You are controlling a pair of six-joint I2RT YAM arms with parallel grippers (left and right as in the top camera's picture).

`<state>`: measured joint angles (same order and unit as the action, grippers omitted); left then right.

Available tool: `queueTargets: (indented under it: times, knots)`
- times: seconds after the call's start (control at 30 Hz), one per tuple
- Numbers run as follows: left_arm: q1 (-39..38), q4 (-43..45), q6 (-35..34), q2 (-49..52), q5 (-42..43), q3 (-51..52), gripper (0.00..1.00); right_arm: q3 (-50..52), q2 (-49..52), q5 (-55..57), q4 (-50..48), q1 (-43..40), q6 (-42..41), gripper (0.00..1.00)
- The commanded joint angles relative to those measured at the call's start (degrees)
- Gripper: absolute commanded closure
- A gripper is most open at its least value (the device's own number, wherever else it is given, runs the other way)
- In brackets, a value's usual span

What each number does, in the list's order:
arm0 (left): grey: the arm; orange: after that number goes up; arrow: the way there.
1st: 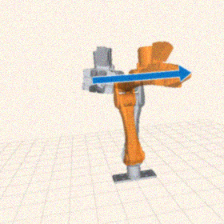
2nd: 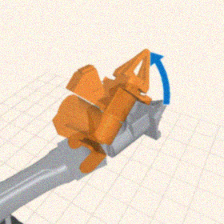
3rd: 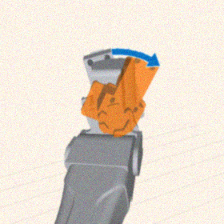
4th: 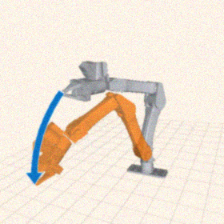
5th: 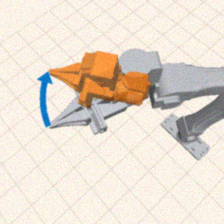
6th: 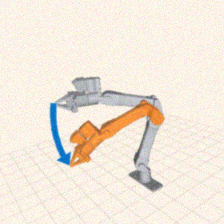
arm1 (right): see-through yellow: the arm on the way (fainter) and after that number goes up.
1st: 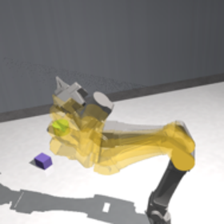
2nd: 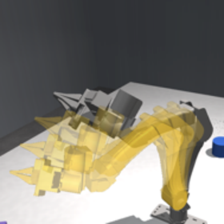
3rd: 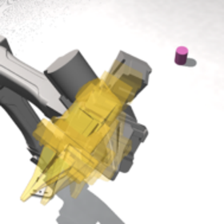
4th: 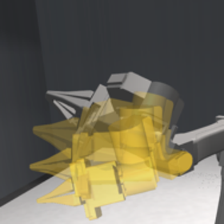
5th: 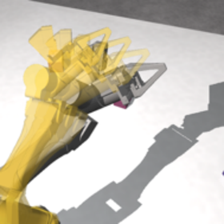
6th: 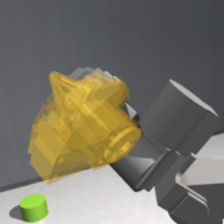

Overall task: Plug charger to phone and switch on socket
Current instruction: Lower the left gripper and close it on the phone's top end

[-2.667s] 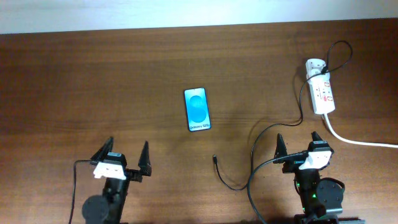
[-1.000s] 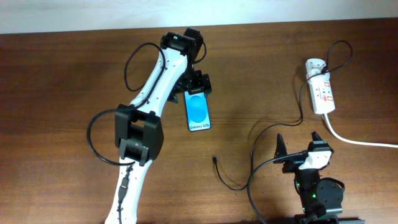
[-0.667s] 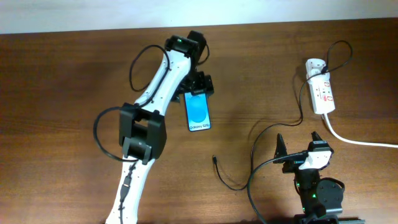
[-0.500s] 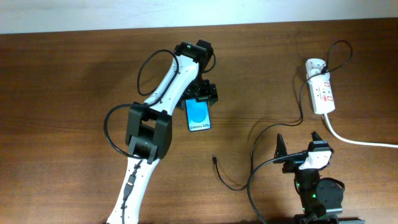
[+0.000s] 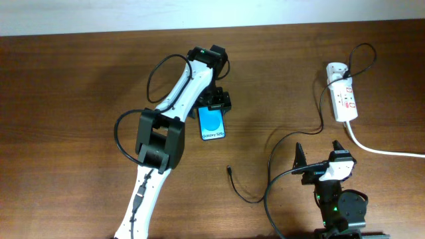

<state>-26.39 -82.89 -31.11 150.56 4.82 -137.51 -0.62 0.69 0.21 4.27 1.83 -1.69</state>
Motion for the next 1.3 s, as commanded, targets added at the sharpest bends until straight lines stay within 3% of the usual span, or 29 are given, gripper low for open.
queueTargets:
  times: [0.0,0.47,0.67,0.7,1.2,1.27]
  knots:
    - [0.24,2.29,-0.13,1.6,-2.73,-0.15,0.01,0.31,-0.37,0.48,0.31,0.37,-0.22,0.02]
    - [0.24,0.72,-0.15,1.6,1.42,3.89,0.0,0.31,-0.37,0.48,0.31,0.37,-0.22,0.02]
    - [0.17,0.33,-1.07,1.6,1.62,4.35,0.05,0.31,-0.37,0.48,0.31,0.37,-0.22,0.02]
    - [0.17,0.33,-1.05,1.6,1.6,4.35,0.1,0.31,-0.37,0.48,0.31,0.37,-0.22,0.02]
    - [1.99,0.28,0.61,1.57,1.38,4.13,0.17,0.31,-0.37,0.48,0.31,0.37,-0.22,0.02]
    - [2.95,-0.55,0.98,1.57,1.36,2.71,0.21,0.31,-0.37,0.48,0.31,0.37,-0.22,0.02]
